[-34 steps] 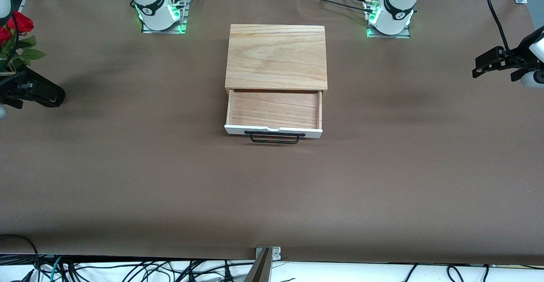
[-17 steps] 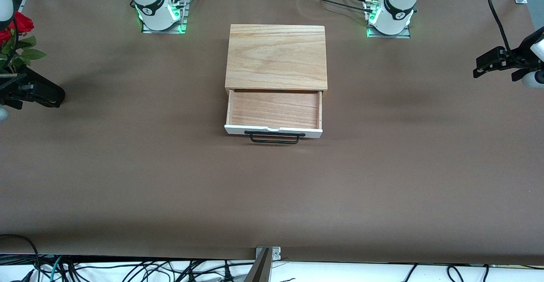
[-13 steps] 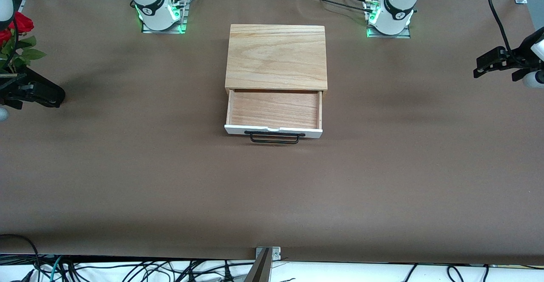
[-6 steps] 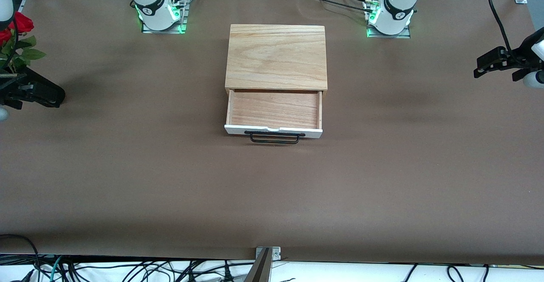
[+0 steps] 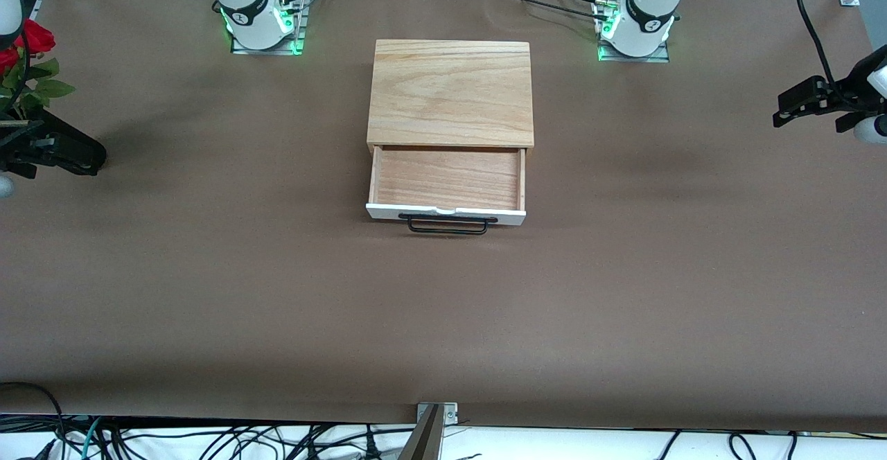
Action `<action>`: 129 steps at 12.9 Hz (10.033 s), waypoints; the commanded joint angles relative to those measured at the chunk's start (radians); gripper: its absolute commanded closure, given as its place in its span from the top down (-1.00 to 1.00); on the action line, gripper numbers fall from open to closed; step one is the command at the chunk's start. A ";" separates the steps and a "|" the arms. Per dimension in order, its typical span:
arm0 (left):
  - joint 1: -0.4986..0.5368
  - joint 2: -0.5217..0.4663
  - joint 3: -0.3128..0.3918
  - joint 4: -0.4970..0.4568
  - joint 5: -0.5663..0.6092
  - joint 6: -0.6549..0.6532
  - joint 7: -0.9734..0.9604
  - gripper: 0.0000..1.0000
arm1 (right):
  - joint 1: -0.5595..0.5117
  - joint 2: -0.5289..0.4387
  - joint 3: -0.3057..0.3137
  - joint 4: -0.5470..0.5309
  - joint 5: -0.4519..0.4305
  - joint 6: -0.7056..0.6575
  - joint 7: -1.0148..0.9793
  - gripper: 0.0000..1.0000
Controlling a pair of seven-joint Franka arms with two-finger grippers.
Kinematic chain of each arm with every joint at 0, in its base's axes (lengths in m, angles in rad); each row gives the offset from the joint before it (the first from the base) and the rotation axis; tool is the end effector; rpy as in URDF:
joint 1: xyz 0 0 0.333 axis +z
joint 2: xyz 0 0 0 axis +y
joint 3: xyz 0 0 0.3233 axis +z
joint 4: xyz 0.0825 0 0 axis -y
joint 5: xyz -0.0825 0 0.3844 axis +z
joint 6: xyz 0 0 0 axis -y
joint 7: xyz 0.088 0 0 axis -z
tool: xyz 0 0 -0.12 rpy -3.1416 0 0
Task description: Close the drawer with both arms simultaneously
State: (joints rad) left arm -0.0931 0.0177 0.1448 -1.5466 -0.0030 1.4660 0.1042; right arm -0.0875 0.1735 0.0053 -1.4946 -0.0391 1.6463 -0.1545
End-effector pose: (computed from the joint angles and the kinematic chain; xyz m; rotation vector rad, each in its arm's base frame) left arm 0.5471 0.0272 0.6118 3.1287 -0.0822 -0.1531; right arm 0.6106 -0.0550 0.5602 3.1039 0.1174 -0.0406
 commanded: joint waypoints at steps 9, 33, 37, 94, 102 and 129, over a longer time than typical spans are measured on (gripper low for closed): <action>-0.002 0.045 -0.040 -0.082 -0.023 0.138 0.014 1.00 | 0.089 0.112 0.005 0.002 0.126 0.059 0.015 1.00; -0.171 0.433 -0.192 -0.107 -0.560 0.726 -0.115 1.00 | 0.491 0.488 0.062 0.039 0.469 0.599 0.196 1.00; -0.227 0.493 -0.194 -0.061 -0.616 0.780 -0.176 1.00 | 0.491 0.501 0.084 0.034 0.469 0.596 0.196 1.00; -0.192 0.354 -0.344 -0.406 -0.540 0.432 -0.150 1.00 | 0.502 0.524 0.099 0.122 0.469 -0.095 0.153 1.00; -0.030 0.270 -0.321 -0.273 -0.525 0.539 -0.124 1.00 | 0.448 0.528 0.075 0.224 0.453 0.050 0.119 1.00; 0.036 -0.039 -0.142 -0.039 0.017 0.051 -0.135 1.00 | 0.401 0.157 -0.362 0.260 0.128 -0.005 0.047 1.00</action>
State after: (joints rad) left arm -0.0531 -0.0343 0.0031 -1.6178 0.0008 1.5349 -0.0311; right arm 0.3610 0.4283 -0.3992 -1.1046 0.0979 1.6276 -0.1143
